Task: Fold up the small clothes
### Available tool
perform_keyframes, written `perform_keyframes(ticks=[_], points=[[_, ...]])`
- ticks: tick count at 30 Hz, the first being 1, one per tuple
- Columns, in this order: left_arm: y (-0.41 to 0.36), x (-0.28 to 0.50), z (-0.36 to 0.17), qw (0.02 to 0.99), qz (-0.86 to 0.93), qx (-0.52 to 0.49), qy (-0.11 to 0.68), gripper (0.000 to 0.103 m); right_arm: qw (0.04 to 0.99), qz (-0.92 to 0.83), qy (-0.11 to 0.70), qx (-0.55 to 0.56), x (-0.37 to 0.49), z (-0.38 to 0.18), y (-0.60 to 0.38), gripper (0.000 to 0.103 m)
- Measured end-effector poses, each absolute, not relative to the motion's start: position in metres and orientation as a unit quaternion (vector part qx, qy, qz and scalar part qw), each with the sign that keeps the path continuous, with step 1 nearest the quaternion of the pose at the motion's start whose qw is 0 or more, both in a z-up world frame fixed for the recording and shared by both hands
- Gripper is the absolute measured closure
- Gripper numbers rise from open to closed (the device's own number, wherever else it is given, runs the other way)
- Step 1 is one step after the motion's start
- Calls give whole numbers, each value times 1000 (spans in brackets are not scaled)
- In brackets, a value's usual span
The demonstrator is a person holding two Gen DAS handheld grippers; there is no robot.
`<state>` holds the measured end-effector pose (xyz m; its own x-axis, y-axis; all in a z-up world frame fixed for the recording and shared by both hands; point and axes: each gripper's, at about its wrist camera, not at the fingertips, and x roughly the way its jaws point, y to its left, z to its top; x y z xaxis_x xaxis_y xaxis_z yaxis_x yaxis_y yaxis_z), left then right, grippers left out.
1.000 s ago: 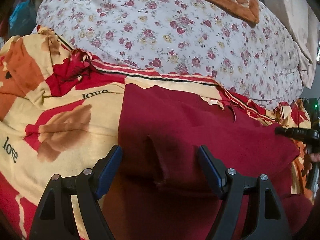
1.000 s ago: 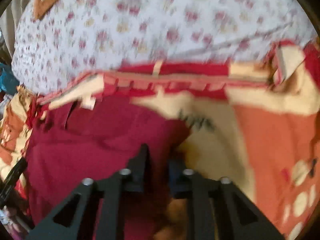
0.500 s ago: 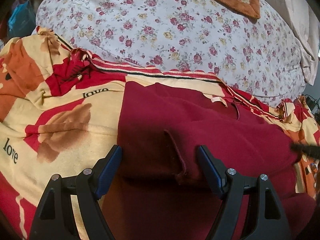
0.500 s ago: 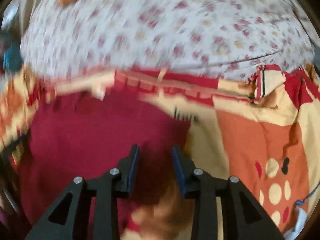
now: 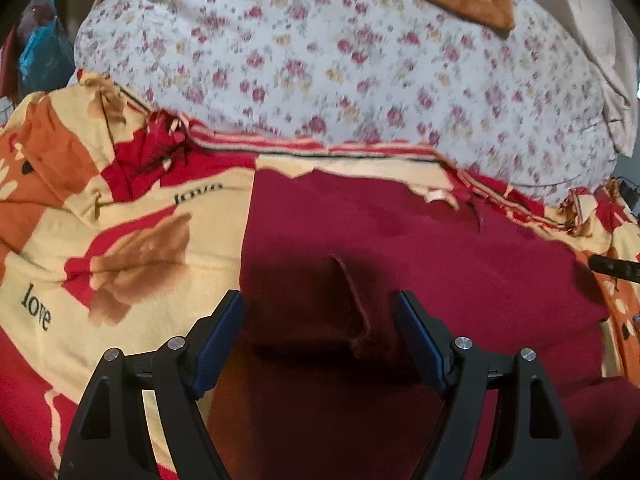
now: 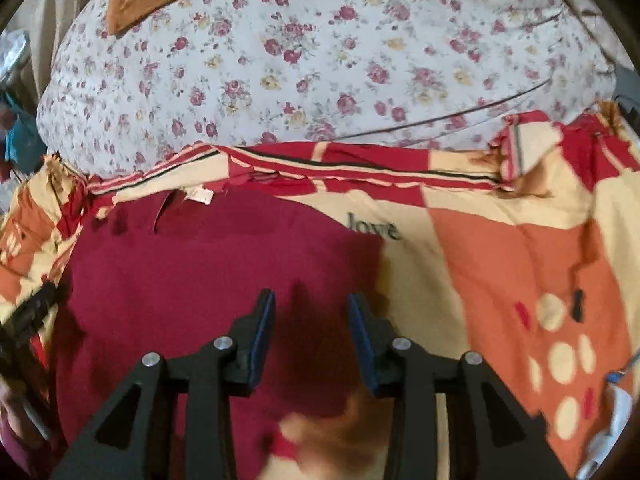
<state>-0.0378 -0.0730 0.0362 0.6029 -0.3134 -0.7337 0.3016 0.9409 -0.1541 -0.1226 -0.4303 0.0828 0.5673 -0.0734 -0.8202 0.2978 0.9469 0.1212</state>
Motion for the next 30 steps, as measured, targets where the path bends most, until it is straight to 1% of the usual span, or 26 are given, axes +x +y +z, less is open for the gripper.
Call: perform_keyframes(ticks=[4,6,9,10,15,16,19,21,25,27,29,30], points=[[-73,-37,35,894,-171,-5,414,44,857,-134,486,108,-92,43,-438,63],[-74,-36,34,894,-169,-2,415,44,861,-135,476,117,-90,34,-445,60],[-75,-36,33,894,-167,3,417,44,859,-140,475,130,-93,38,-446,60],[-75,-35,32,893,-166,3,418,44,859,-144,474,126,-96,42,-444,59],[-75,-35,31,893,-165,3,419,44,870,-123,464,109,-116,60,-429,58],[-75,-35,31,893,-165,3,419,44,871,-120,463,111,-122,61,-426,57],[-75,-35,30,894,-164,5,417,44,867,-110,475,107,-134,53,-421,47],[-74,-37,31,895,-163,5,415,44,851,-99,504,108,-137,41,-422,47],[-63,-44,34,892,-163,-10,421,44,864,-87,480,126,-165,58,-427,46],[-55,-52,38,886,-166,-27,431,44,869,-76,472,127,-181,67,-424,39],[-48,-62,44,881,-169,-37,441,44,874,-58,466,125,-200,77,-419,31],[-45,-68,48,880,-166,-36,444,44,875,-50,465,124,-209,80,-417,30]])
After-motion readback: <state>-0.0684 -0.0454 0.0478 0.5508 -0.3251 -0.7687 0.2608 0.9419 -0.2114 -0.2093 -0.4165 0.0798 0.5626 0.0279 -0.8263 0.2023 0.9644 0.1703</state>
